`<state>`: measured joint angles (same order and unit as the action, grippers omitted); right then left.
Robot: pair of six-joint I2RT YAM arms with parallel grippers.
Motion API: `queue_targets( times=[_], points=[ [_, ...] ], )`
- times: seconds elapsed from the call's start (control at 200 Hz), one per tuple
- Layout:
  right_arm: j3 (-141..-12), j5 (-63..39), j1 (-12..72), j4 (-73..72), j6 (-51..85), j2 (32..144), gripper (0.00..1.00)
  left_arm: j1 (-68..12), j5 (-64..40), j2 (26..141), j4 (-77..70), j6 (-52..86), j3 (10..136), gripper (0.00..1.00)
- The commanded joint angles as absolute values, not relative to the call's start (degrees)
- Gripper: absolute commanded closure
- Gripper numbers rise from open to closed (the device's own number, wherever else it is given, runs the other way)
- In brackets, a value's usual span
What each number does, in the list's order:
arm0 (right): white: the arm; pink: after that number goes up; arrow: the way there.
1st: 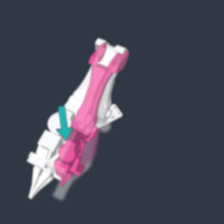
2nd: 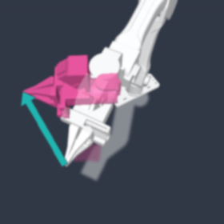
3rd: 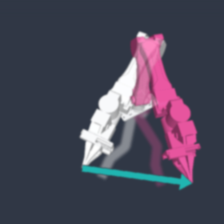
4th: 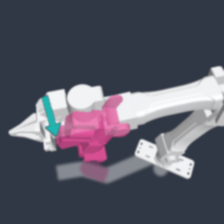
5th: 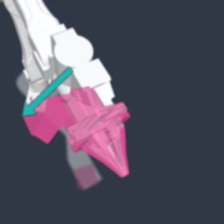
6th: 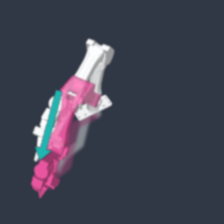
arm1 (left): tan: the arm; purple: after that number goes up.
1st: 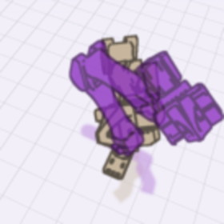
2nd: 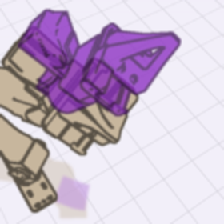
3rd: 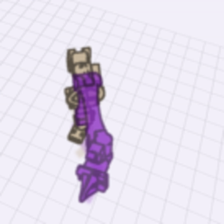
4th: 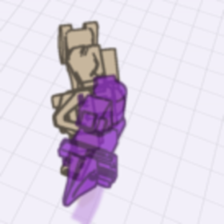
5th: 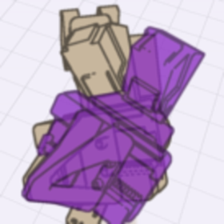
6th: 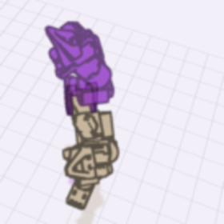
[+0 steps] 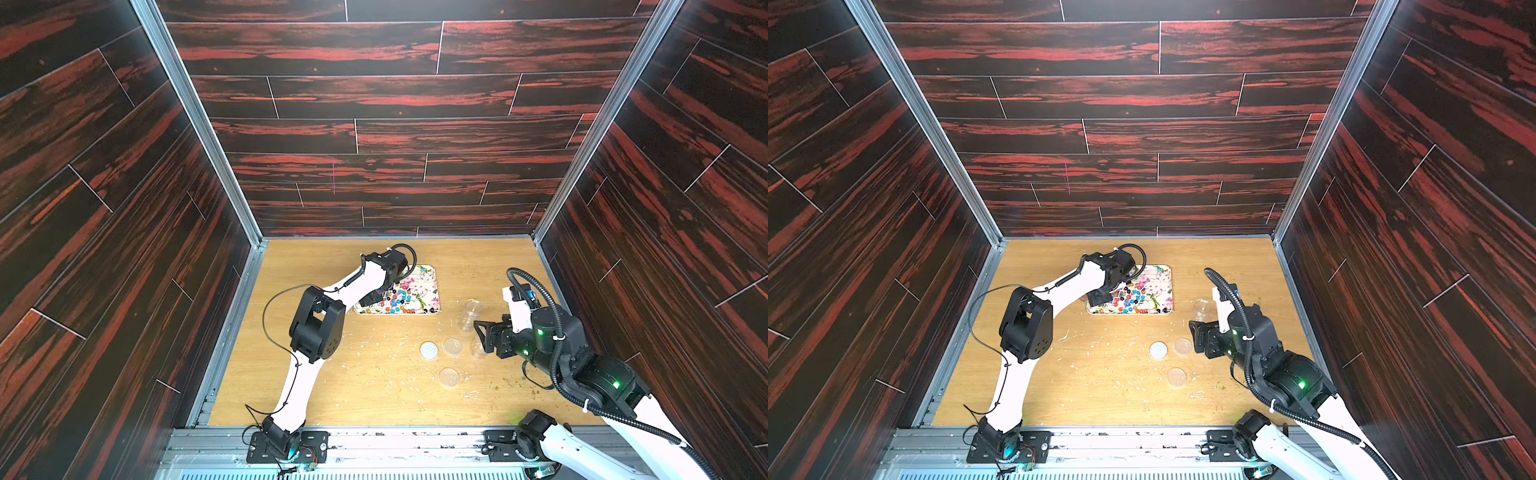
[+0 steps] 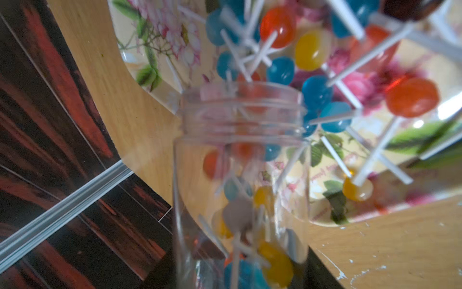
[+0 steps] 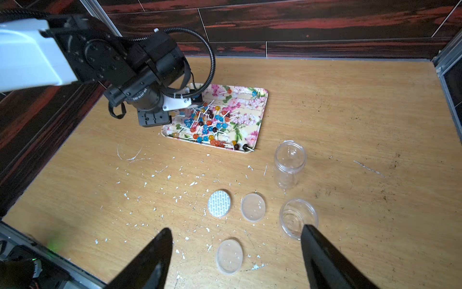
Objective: Pour the candies out of the jar
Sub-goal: 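Pour the candies out of the jar onto the tray.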
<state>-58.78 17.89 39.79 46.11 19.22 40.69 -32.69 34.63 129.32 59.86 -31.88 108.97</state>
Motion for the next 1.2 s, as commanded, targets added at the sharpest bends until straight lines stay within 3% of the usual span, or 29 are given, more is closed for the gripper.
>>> queue_targets(
  times=[0.0,0.486,1.197],
  points=[
    [-60.6,17.3,39.7,46.4,18.6,40.7,0.17,-33.3,37.9,126.6,60.2,-33.7,107.9,0.42],
    [-60.5,17.3,39.7,47.4,19.4,38.8,0.17,-35.1,41.5,125.4,59.3,-35.5,106.0,0.41],
    [-60.6,17.4,39.7,47.7,19.9,38.7,0.17,-35.7,43.0,125.9,62.1,-34.3,112.7,0.4]
  ],
)
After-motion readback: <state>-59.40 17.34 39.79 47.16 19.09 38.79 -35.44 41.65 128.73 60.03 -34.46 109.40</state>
